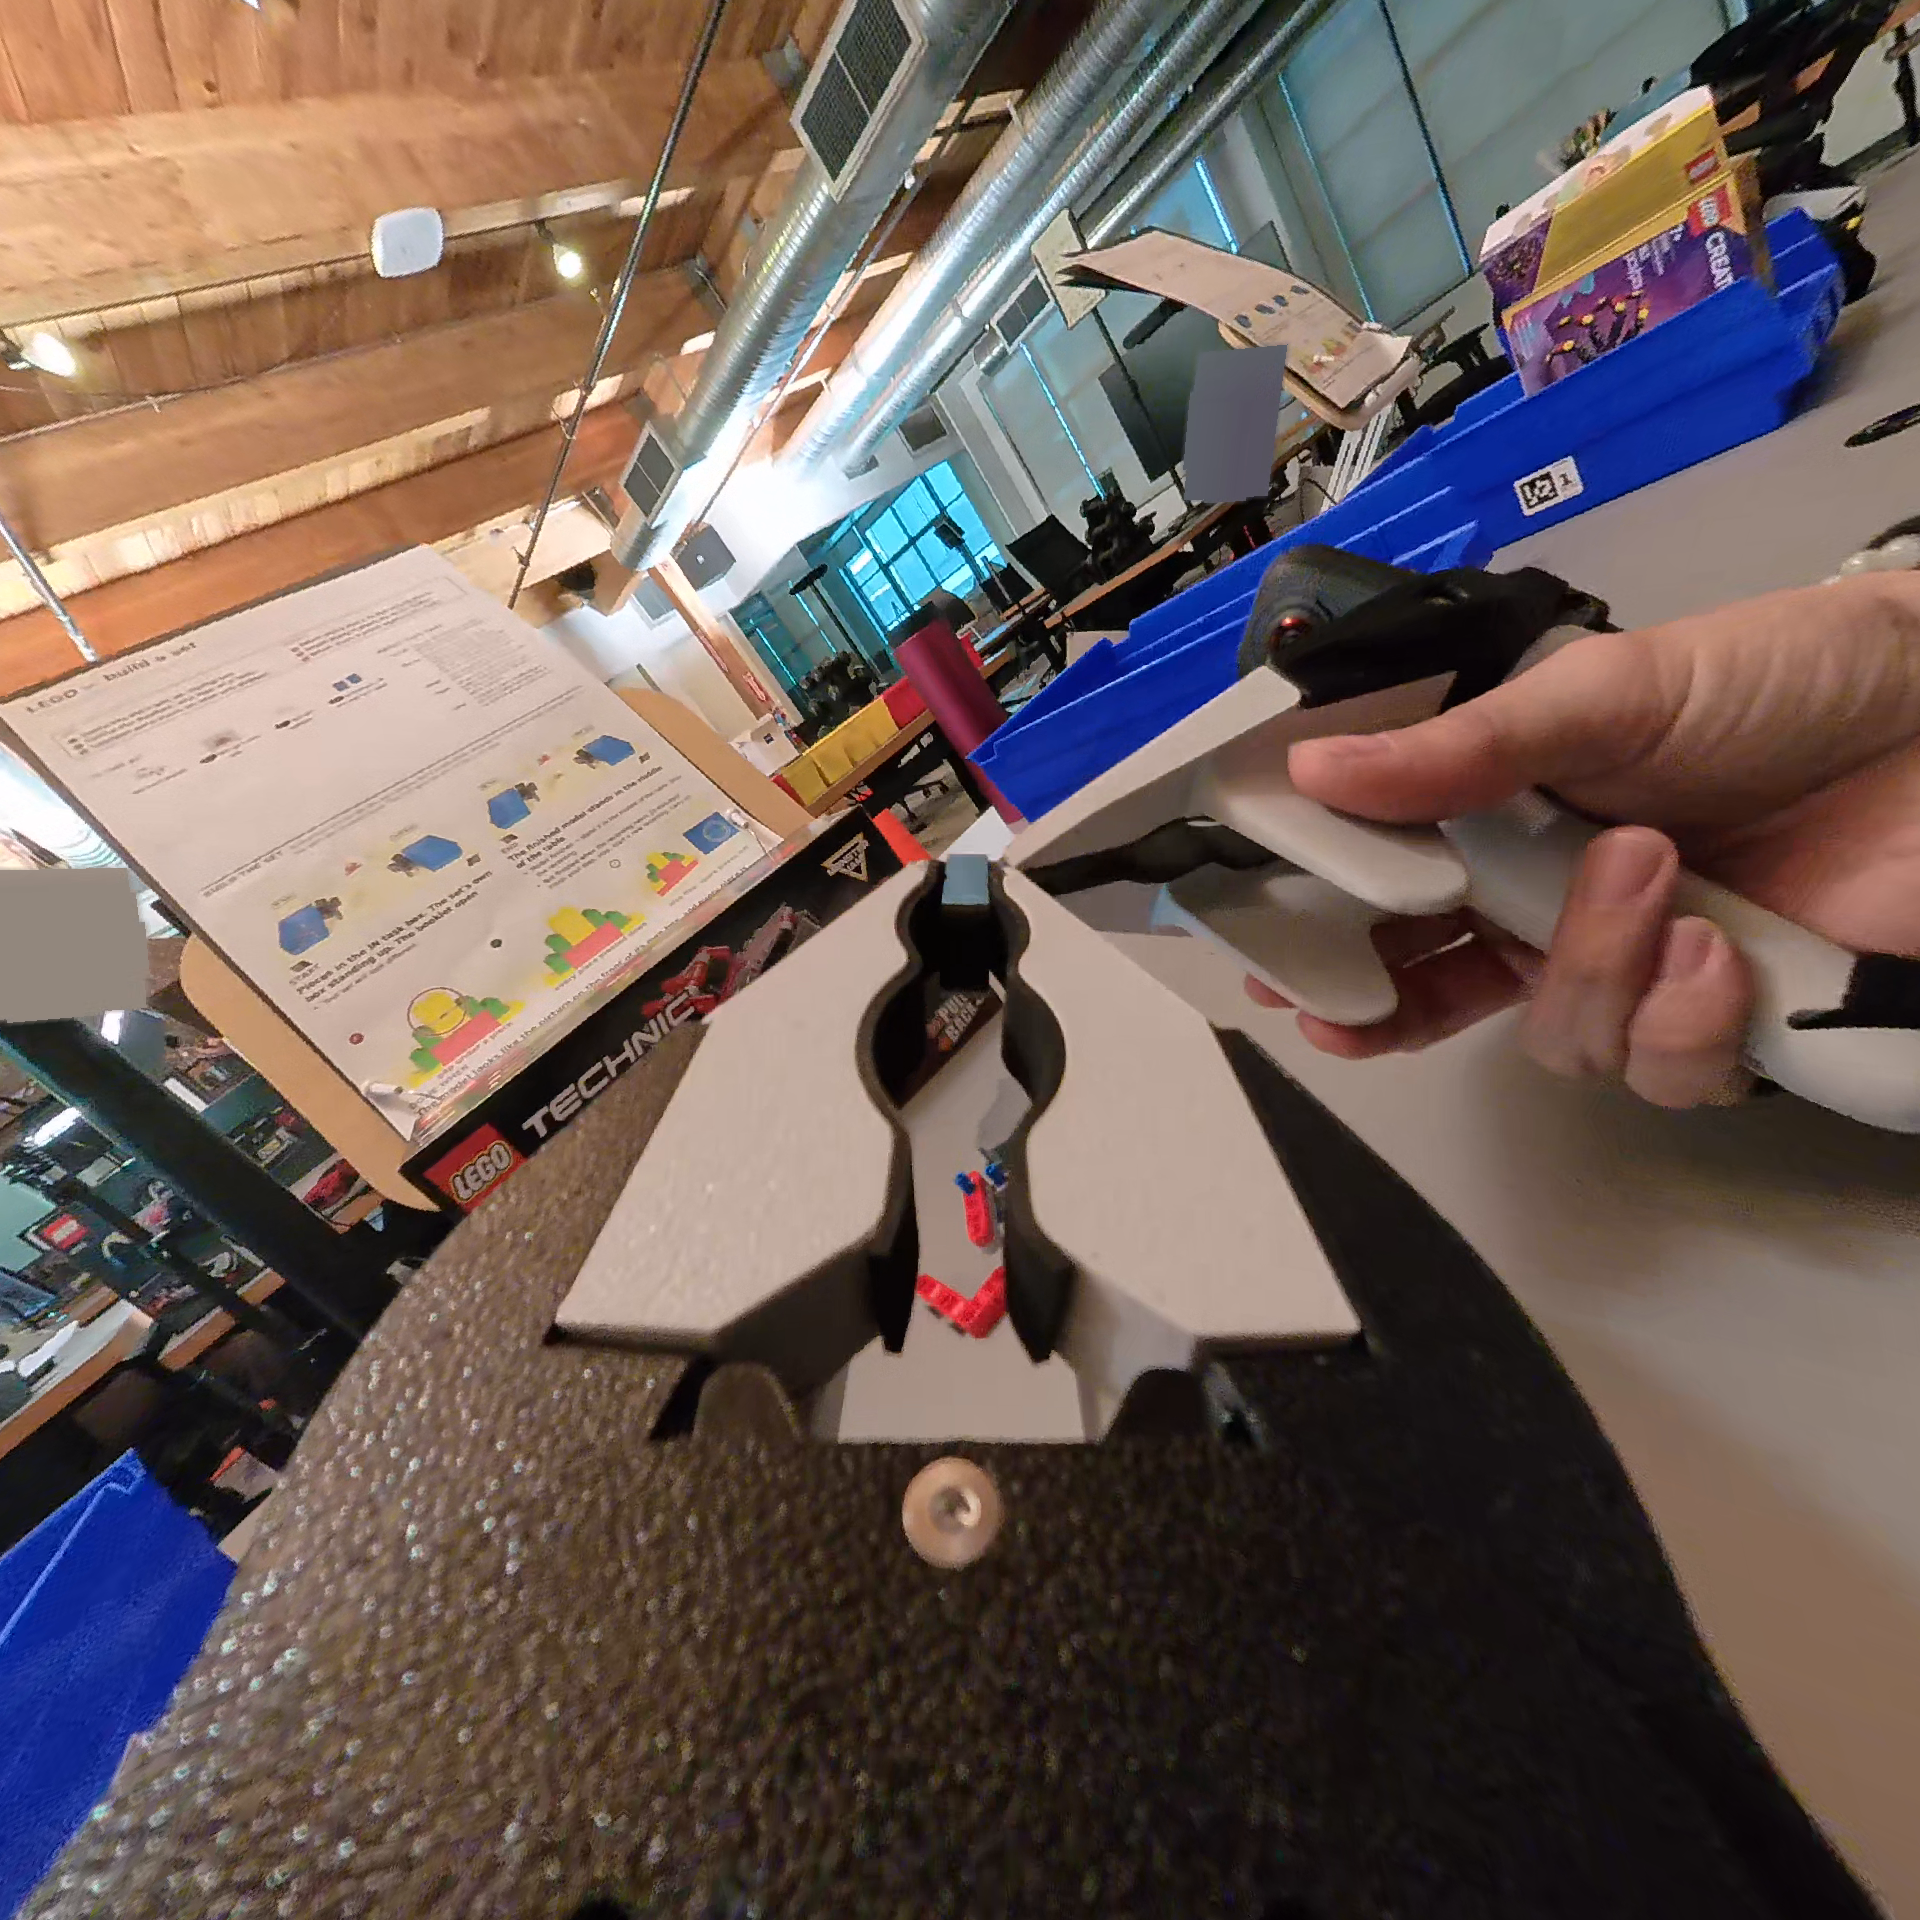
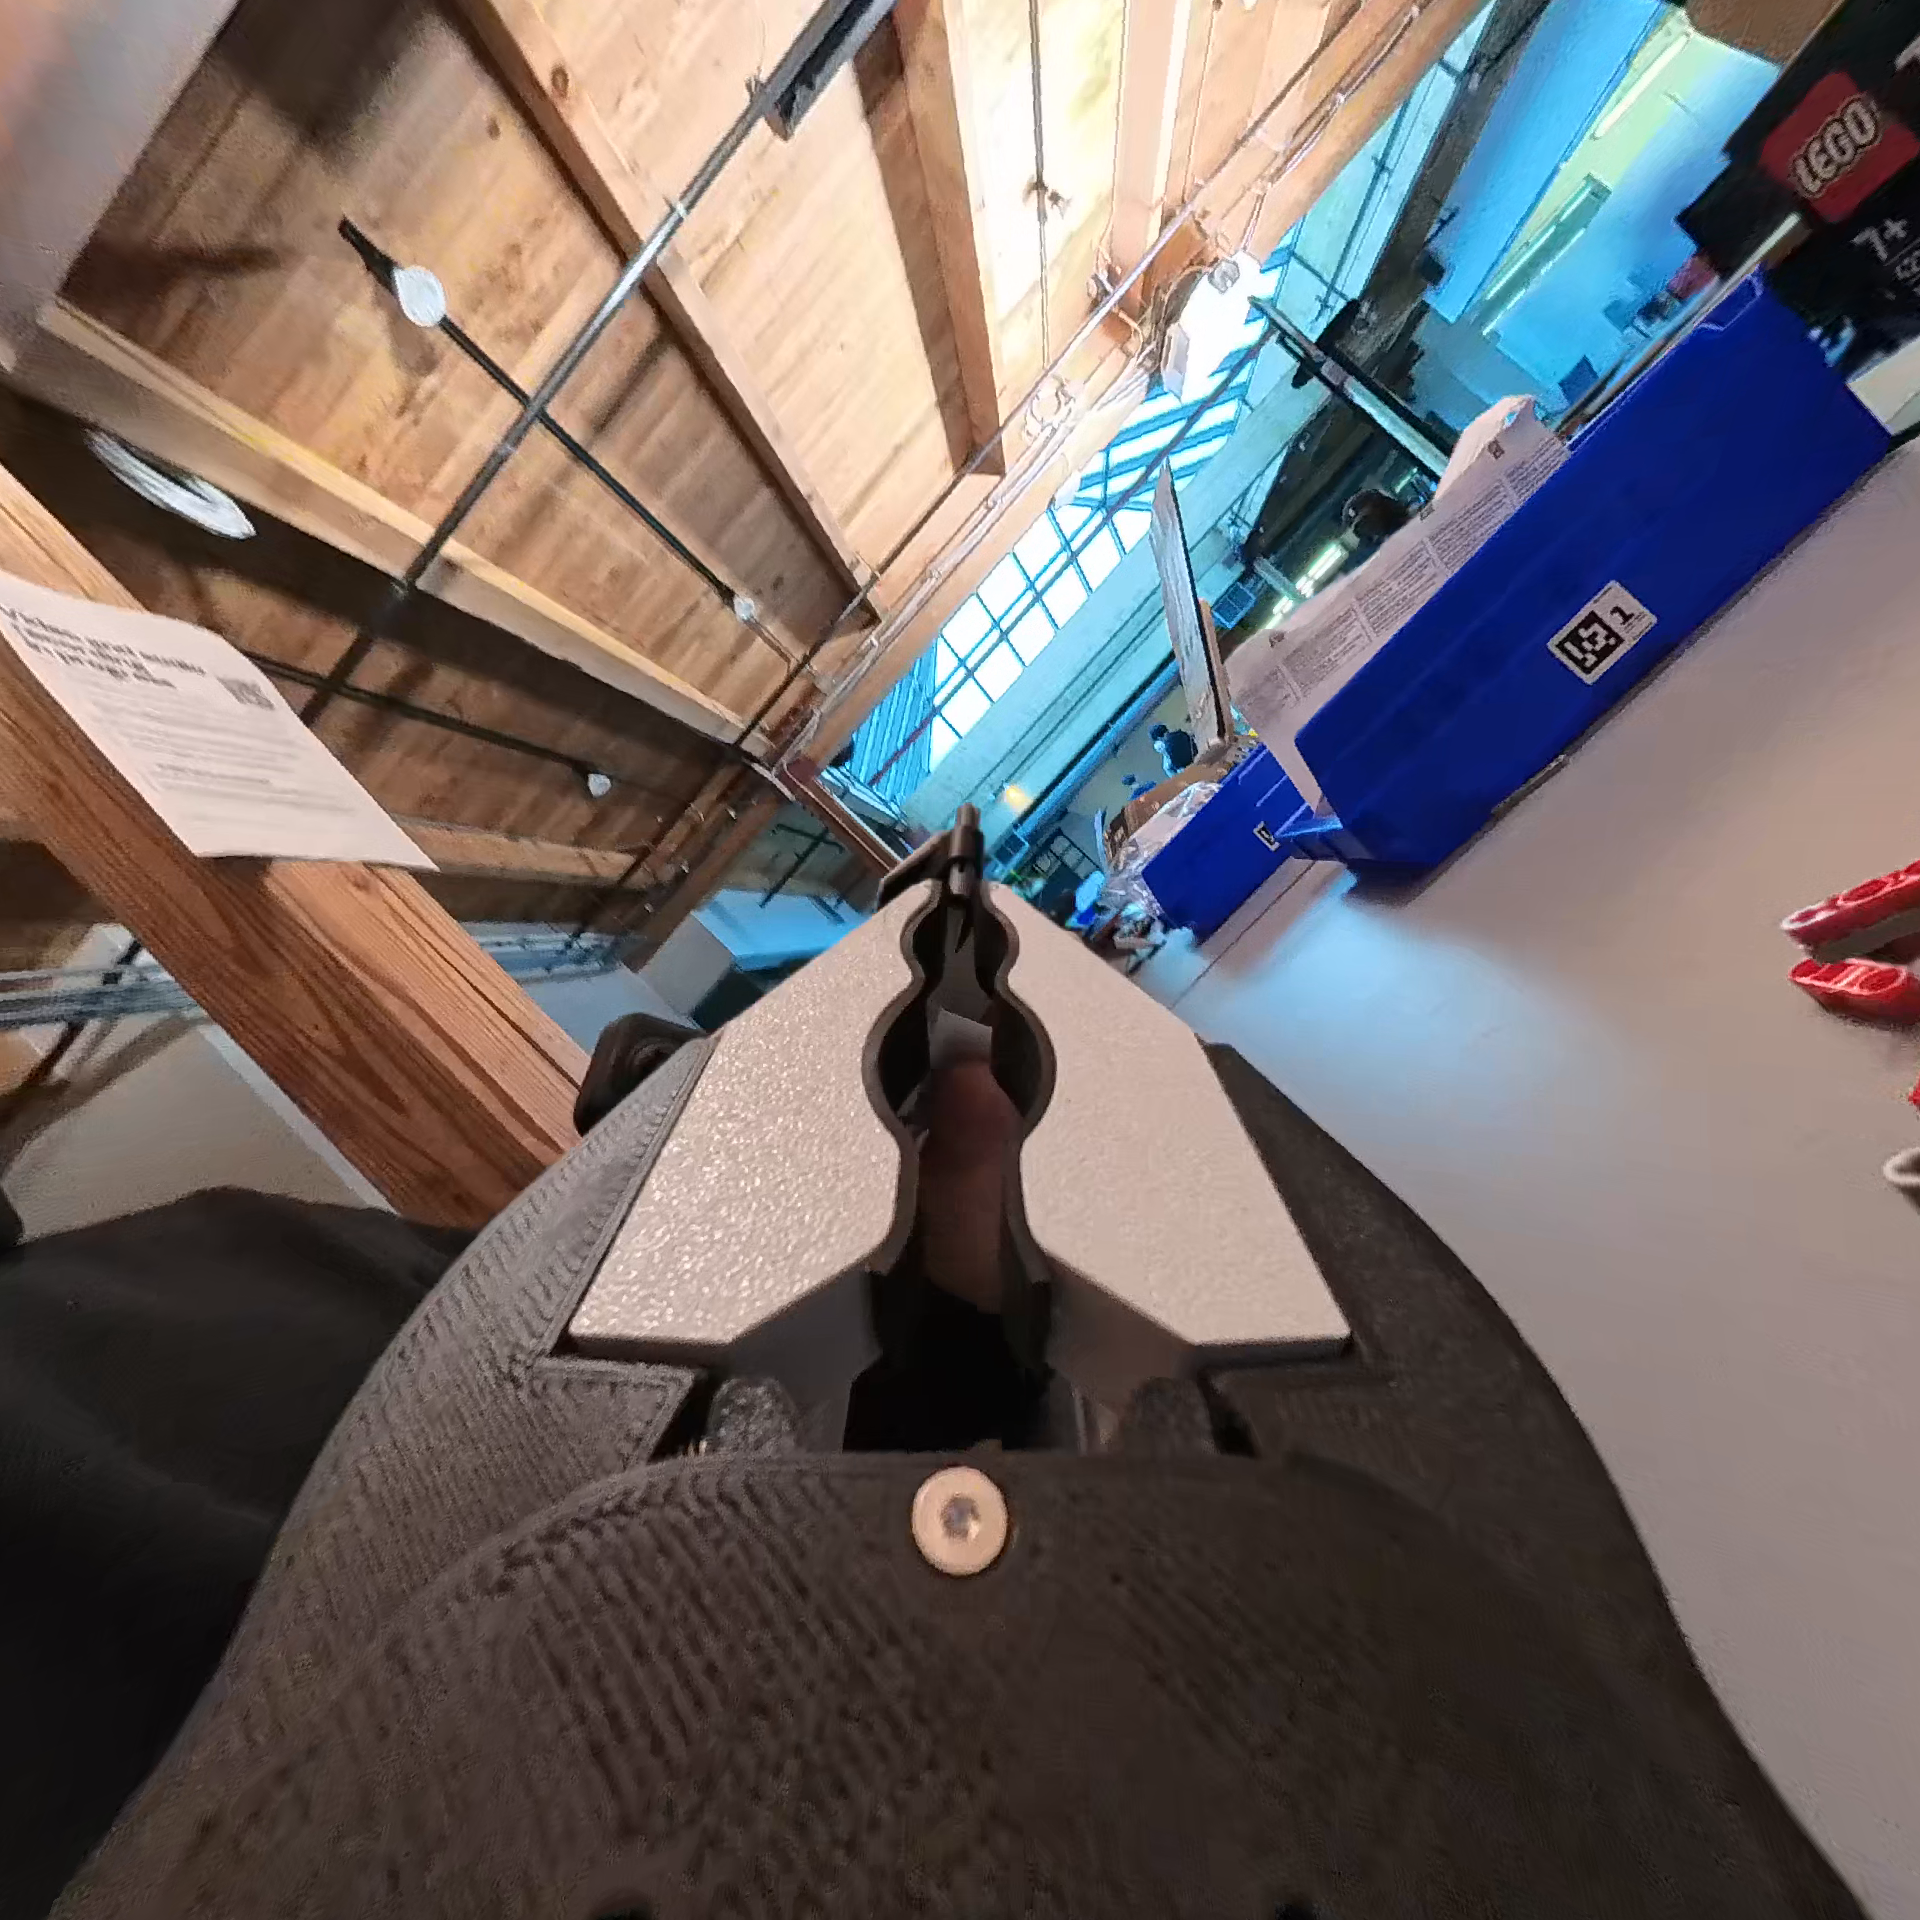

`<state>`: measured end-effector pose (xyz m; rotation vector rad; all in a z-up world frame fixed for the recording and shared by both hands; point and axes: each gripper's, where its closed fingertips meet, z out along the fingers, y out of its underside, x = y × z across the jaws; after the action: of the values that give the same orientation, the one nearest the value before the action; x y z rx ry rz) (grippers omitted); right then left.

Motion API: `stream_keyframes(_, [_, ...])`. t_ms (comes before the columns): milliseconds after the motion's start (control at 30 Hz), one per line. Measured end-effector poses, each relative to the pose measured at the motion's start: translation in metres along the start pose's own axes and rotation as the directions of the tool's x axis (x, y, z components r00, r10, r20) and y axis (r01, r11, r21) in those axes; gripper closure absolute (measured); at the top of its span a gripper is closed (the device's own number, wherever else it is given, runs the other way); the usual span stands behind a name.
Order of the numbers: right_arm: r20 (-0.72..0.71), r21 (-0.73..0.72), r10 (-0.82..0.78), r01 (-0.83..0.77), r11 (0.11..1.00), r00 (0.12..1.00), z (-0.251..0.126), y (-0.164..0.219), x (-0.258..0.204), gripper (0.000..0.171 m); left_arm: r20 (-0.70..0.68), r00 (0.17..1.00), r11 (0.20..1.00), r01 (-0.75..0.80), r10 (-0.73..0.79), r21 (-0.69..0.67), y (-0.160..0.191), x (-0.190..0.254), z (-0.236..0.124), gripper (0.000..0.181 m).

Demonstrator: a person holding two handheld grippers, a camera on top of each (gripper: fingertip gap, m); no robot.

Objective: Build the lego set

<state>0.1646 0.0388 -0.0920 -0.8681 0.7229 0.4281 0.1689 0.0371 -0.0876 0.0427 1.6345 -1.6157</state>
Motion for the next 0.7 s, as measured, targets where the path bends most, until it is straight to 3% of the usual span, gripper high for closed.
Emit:
stream_keyframes(433, [0.078,0.187,0.301,-0.310,0.932,0.951,0.002,0.001,0.015,0.168,0.047,0.992,0.991,-0.112,0.115,-0.066,0.013,-0.001,0.000,0.176])
stream_keyframes(633, [0.021,0.275,0.212,-0.209,0.938,0.977,-0.002,0.003,0.021,0.168,0.069,0.960,0.950,-0.255,0.271,-0.177,0.022,0.001,0.000,0.175])
stream_keyframes(700, [0.022,0.327,0.206,-0.202,0.923,0.978,0.000,0.002,0.021,0.168,0.091,0.967,0.959,-0.218,0.237,-0.182,0.024,-0.002,-0.001,0.175])
